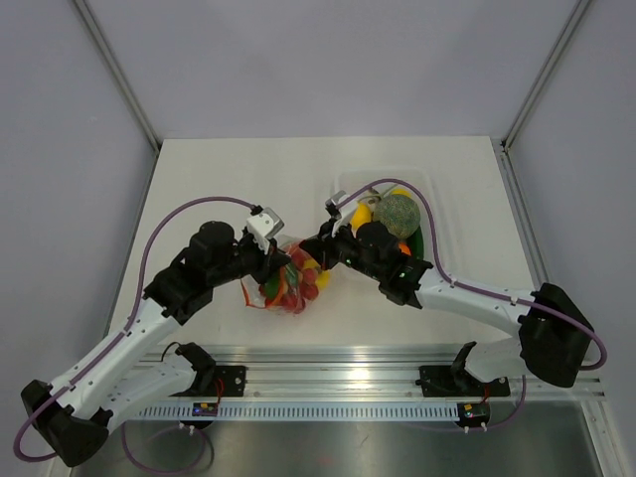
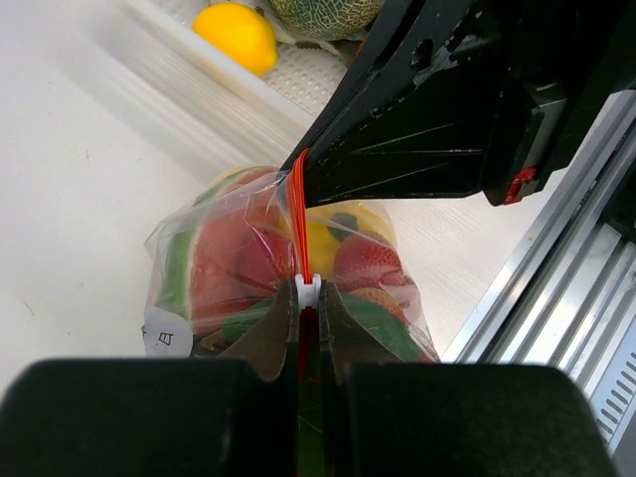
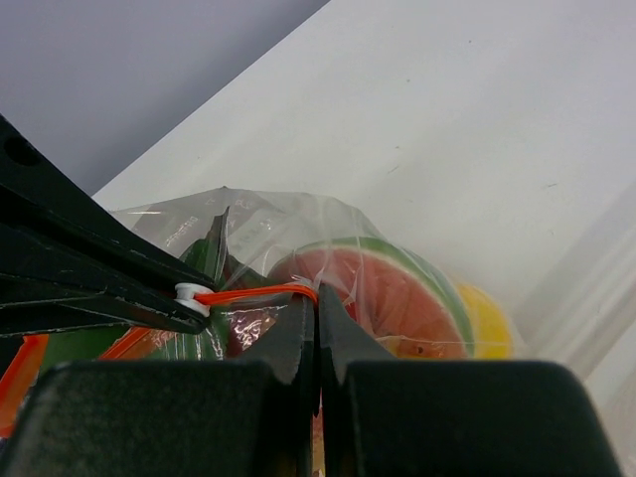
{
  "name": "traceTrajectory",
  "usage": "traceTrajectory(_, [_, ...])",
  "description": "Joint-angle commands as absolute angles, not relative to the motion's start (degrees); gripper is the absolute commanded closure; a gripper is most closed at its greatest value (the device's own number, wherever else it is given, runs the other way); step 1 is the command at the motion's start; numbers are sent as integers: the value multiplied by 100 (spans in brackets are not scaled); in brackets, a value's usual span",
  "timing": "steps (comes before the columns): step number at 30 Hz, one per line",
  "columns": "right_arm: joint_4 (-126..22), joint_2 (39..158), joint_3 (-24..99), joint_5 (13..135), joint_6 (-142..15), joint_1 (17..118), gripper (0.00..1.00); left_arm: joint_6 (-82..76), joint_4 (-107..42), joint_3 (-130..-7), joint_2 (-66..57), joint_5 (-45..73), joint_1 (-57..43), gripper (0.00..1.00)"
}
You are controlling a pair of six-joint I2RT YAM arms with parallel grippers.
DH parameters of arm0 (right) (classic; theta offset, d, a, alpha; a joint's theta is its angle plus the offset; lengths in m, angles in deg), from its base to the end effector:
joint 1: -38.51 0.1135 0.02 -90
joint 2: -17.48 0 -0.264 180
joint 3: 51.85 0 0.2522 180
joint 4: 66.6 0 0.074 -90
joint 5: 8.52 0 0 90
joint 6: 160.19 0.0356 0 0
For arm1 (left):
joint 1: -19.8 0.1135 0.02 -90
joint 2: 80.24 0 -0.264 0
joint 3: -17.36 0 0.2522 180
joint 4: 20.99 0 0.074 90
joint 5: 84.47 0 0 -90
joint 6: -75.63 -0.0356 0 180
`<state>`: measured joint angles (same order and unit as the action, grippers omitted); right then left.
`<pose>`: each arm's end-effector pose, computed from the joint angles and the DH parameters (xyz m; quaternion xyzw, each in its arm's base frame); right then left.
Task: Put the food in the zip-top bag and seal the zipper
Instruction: Zip the zipper food storage bag at the center of the board.
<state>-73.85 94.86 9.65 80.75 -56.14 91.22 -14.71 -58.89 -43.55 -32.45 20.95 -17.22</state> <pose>0.1894 0.2495 0.2857 -0.2549 0.7142 0.3627 0.5417 0.1433 -0.1199 0.3209 0.3358 0.7676 -0.2753 0.4714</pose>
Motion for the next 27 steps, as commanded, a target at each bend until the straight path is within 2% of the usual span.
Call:
traceTrajectory(1, [-8008, 9508, 1060, 9457, -5622, 8475, 100, -1209, -6762, -4210, -3576, 2188, -1720, 100])
traceTrajectory(27, [-8614, 10607, 1367, 8956, -4927, 7736, 100, -1174, -6841, -4430, -3111, 2091, -1720, 100])
